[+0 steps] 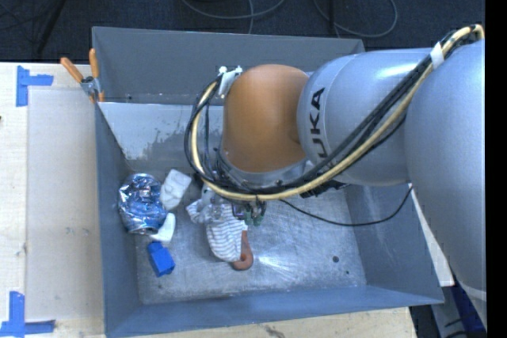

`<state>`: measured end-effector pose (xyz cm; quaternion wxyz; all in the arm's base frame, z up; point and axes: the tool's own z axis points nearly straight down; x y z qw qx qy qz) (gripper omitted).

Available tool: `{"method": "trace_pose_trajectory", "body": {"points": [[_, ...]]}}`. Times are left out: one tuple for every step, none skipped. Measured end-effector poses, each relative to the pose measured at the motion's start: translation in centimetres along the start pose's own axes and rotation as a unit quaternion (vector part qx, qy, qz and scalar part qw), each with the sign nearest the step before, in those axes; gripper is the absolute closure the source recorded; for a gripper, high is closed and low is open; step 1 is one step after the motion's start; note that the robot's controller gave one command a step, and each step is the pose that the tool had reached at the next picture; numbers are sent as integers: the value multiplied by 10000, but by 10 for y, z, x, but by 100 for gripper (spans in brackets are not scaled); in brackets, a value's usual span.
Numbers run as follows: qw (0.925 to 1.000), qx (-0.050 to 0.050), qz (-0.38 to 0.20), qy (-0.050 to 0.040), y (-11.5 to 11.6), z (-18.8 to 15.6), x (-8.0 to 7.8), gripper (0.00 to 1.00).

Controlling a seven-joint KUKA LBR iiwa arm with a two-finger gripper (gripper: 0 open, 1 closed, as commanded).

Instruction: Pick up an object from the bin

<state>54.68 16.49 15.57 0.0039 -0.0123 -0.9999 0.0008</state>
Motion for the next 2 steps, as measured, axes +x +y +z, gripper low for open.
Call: {"method": "trace_pose_trajectory", "body": {"points": [[9997,-20,253,-60,-2,-36,-9,100],[9997,1,-242,-13,-4,-65,-11,100]]}}
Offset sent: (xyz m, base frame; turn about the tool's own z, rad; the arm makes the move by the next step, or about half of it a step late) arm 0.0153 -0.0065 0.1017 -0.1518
